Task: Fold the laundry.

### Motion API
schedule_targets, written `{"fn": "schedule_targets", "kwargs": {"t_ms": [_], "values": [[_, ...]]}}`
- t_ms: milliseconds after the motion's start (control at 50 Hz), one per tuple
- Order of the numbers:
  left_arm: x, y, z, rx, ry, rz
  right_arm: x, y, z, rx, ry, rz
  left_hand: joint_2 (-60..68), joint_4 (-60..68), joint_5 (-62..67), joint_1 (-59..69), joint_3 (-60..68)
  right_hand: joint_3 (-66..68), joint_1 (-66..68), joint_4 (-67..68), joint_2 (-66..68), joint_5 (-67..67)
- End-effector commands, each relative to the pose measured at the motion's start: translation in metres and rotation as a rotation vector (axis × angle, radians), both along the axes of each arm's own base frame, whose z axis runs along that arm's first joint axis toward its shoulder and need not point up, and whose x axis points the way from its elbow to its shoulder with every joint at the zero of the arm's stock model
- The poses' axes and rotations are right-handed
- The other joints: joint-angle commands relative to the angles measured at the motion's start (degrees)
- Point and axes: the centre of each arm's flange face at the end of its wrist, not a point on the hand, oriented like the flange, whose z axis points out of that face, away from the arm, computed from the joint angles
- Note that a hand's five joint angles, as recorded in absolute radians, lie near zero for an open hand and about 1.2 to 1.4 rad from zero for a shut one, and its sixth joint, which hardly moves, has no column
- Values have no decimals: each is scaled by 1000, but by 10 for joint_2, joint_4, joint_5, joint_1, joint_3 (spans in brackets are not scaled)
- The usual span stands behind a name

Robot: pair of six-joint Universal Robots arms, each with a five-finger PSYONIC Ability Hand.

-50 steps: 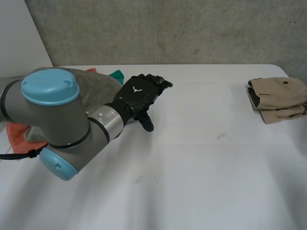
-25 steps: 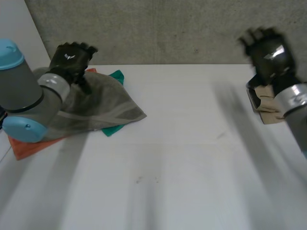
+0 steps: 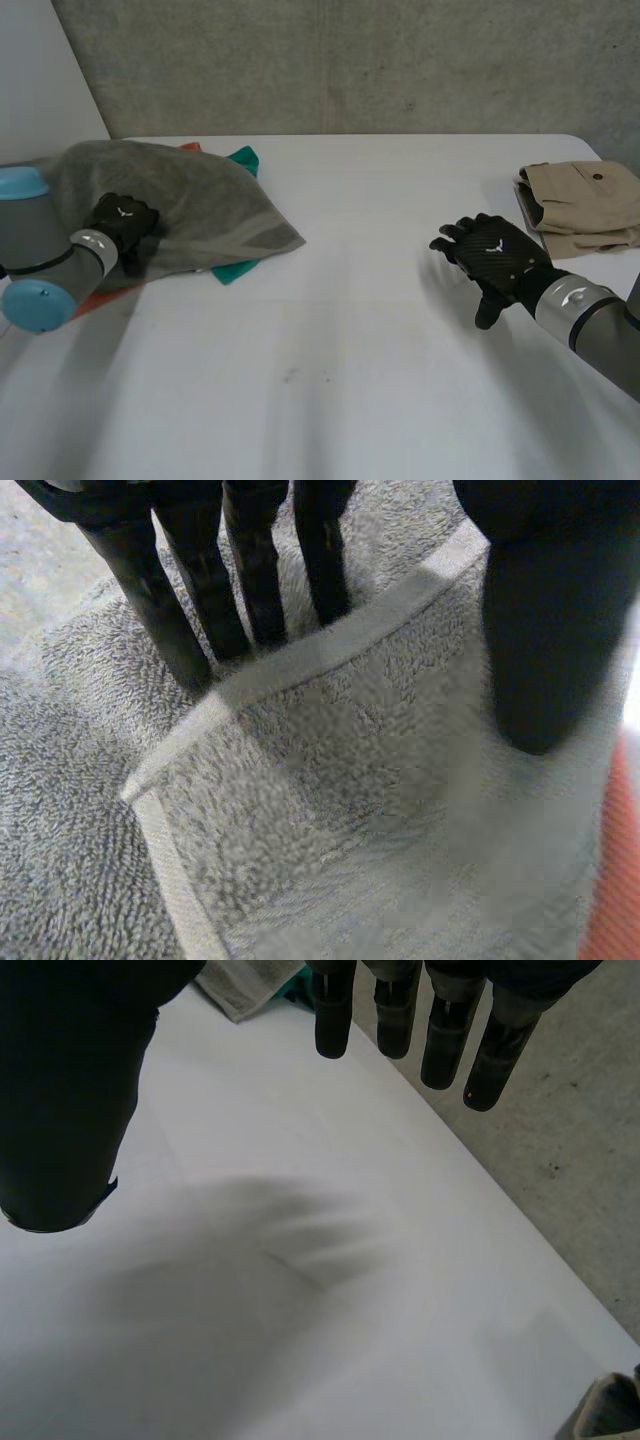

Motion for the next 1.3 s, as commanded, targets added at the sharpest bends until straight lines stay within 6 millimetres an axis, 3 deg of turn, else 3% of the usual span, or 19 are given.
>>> {"fn": "schedule_targets", "kwargs": {"t_ms": [20, 160, 220, 240, 300, 320, 380, 440, 500, 520, 560, 640, 720, 760, 780, 940, 1100, 1260, 1300], "values": [[-1, -7, -1, -46, 4, -2, -1, -1, -2, 8, -5, -6, 442, 450, 453, 428, 452, -20, -12, -33, -25, -34], [-11, -5, 11, -93, -35, -21, -4, -3, -2, 8, -5, -18, 475, 483, 486, 461, 485, -20, -12, -33, -25, -34], [-34, 3, 52, -198, -4, -57, -5, -5, 1, -2, -5, -32, 475, 483, 486, 461, 485, -20, -12, -33, -25, -34], [-48, 12, 84, -276, 44, -83, -6, -6, 1, -5, -3, -38, 475, 483, 486, 461, 485, -20, -12, -33, -25, -34], [-69, 29, 127, -375, 158, -117, -9, -10, 5, -17, 3, -84, 475, 483, 486, 461, 485, -20, -12, -33, -25, -34], [-85, 45, 155, -428, 255, -148, -11, -13, 6, -23, 4, -114, 475, 483, 486, 461, 485, -20, -12, -33, -25, -34], [-113, 77, 189, -453, 436, -214, -15, -17, 14, -46, -3, -165, 475, 483, 486, 461, 485, -20, -12, -33, -25, -34], [-143, 115, 206, -409, 595, -312, -17, -21, 23, -78, -35, -200, 475, 483, 486, 461, 485, -20, -12, -33, -25, -34], [-173, 150, 203, -337, 678, -413, -18, -23, 30, -88, -67, -222, 475, 483, 486, 461, 485, -20, -12, -33, -25, -34], [-194, 174, 198, -287, 712, -480, -19, -23, 33, -88, -91, -232, 475, 483, 486, 461, 485, -20, -12, -33, -25, -34], [-220, 203, 178, -211, 720, -554, -19, -24, 36, -88, -107, -237, 475, 483, 486, 461, 485, -20, -12, -33, -25, -34], [-253, 233, 143, -117, 722, -639, -34, -34, 41, -92, -132, -290, 475, 483, 486, 461, 485, -20, -12, -33, -25, -34], [-272, 245, 124, -65, 800, -678, -40, -38, 42, -96, -138, -310, 450, 458, 461, 436, 460, -20, -12, -33, -25, -34], [-278, 243, 118, -28, 863, -680, -41, -39, 43, -97, -138, -311, -137, -129, -127, -152, -128, -20, -12, -33, -25, -34], [-278, 243, 119, -29, 874, -675, -41, -39, 43, -97, -138, -311, -212, -204, -201, -226, -202, -20, -12, -33, -25, -34], [-265, 227, 127, -69, 852, -634, -41, -40, 45, -100, -137, -306, -209, -201, -199, -224, -200, -20, -12, -33, -25, -34], [-195, 167, 140, -224, 637, -452, -34, -26, 37, -24, -99, -261, -206, -198, -195, -220, -196, -20, -12, -33, -25, -34], [-135, 117, 96, -217, 246, -294, 6, 21, 43, 70, -54, -73, -206, -198, -195, -220, -196, -20, -12, -33, -25, -34], [-129, 109, 84, -200, 187, -278, 14, 27, 42, 73, -52, -44, -209, -201, -199, -224, -200, -20, -12, -33, -25, -34]]}}
